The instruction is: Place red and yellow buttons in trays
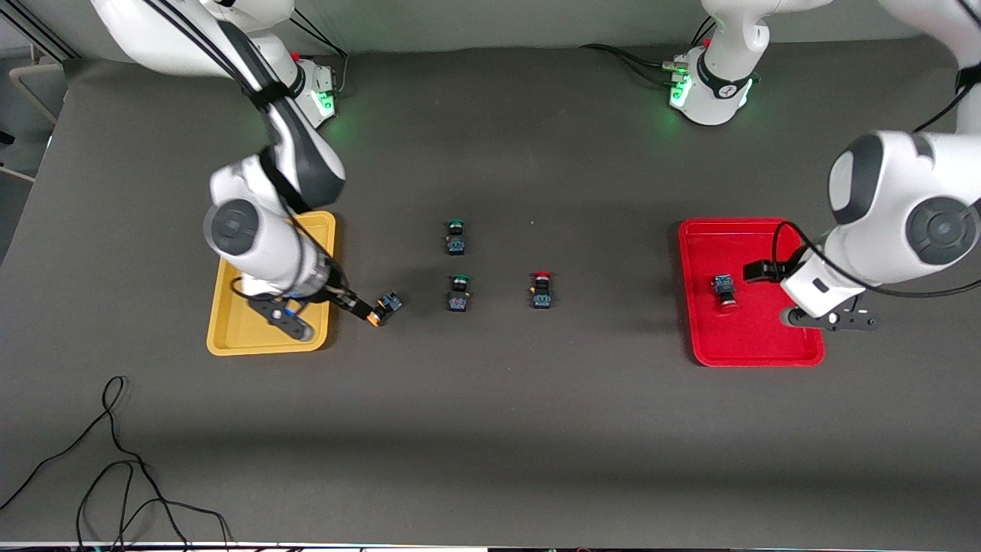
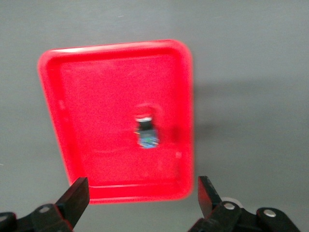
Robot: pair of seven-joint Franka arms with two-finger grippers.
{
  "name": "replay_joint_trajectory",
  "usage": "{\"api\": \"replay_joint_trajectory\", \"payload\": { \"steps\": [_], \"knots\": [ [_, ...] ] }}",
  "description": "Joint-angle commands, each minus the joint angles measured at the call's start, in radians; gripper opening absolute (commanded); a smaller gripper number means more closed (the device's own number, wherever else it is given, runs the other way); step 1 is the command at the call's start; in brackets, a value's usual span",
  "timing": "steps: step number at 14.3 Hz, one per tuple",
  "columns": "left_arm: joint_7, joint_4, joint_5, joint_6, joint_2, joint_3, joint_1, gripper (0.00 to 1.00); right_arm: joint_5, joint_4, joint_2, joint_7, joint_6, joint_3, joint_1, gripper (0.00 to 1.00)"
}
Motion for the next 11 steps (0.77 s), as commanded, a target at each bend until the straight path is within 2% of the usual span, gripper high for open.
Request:
{"api": "replay_joint_trajectory", "payload": {
  "steps": [1,4,7,8,9,11],
  "knots": [
    [-0.203,0.023,-0.029,0.008,0.024,-0.029,-0.131,1.00,-0.044,-0.025,0.078,0.071,0.098,0.012,-0.002,1.00],
    [-0.459,0.023,-0.039,0.151,0.068,-0.049,-0.310,1.00,-0.044,-0.073,0.107,0.074,0.164,0.012,0.006,1.00],
    [-0.583,0.023,-0.028,0.286,0.134,-0.049,-0.450,1.00,-0.044,-0.077,0.150,0.114,0.211,0.014,0.024,0.99],
    [-0.594,0.023,-0.028,0.339,0.165,-0.049,-0.491,1.00,-0.045,-0.079,0.156,0.116,0.217,0.012,0.029,0.93],
    [-0.615,0.024,-0.023,0.392,0.206,-0.047,-0.525,1.00,-0.045,-0.077,0.162,0.116,0.219,0.012,0.029,0.82],
    [-0.673,0.024,0.033,0.496,0.286,-0.047,-0.554,1.00,-0.045,-0.077,0.165,0.116,0.234,0.012,0.029,0.54]
  ]
}}
